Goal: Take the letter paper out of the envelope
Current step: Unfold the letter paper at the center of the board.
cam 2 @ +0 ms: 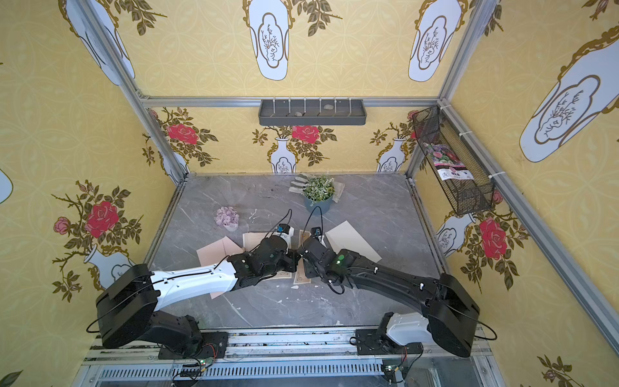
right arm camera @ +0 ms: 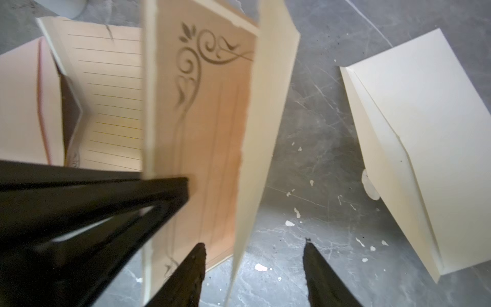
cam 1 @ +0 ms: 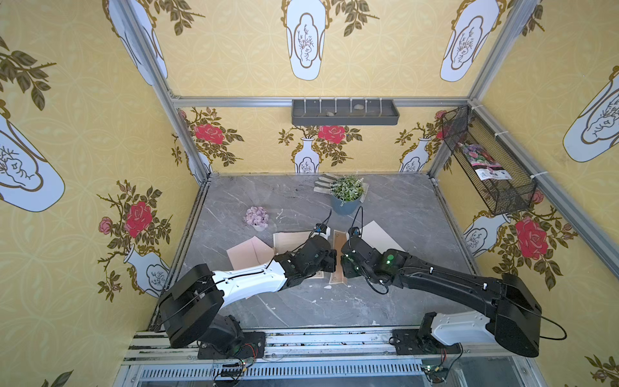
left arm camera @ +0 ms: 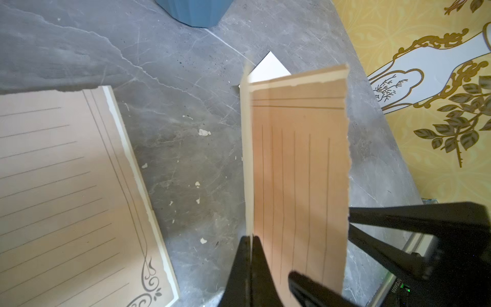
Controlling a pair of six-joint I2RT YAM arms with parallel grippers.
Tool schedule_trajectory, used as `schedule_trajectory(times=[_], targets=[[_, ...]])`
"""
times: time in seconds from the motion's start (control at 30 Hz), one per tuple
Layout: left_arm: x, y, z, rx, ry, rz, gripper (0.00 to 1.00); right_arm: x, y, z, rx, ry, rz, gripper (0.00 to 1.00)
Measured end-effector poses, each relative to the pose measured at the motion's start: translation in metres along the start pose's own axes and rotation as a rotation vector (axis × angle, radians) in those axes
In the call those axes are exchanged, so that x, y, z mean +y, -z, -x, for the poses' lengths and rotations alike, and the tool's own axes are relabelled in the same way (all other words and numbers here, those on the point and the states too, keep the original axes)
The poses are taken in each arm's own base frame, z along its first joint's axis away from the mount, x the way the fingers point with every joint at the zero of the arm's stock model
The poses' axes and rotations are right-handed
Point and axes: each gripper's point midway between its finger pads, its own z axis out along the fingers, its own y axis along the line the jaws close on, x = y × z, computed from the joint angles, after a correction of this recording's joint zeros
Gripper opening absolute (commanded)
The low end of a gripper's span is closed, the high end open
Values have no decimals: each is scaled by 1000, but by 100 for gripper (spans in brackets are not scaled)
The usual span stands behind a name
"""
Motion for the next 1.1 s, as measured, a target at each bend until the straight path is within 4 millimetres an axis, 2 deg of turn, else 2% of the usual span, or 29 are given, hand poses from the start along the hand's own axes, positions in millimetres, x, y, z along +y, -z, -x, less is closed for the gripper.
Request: schedule_trajectory(times=[0.2, 0.4, 0.53, 0.77, 0.9, 1.1], targets=[[8, 7, -2, -12, -1, 19, 0, -15, -7, -6, 16, -41, 0, 19], [17, 5, -13, 5, -4, 40, 0, -10, -15, -11, 27, -48, 72, 6], [27, 4, -22, 21, -6, 63, 0, -15, -23, -13, 30, -79, 92, 1], [44, 5, -35, 31, -5, 108, 0, -28, -39, -26, 75, -126, 124, 0], [52, 1, -44, 54, -3, 128, 0, -27, -46, -31, 101, -130, 135, 0], [59, -6, -54, 78, -1, 146, 0, -41, -54, -38, 116, -166, 100, 0]])
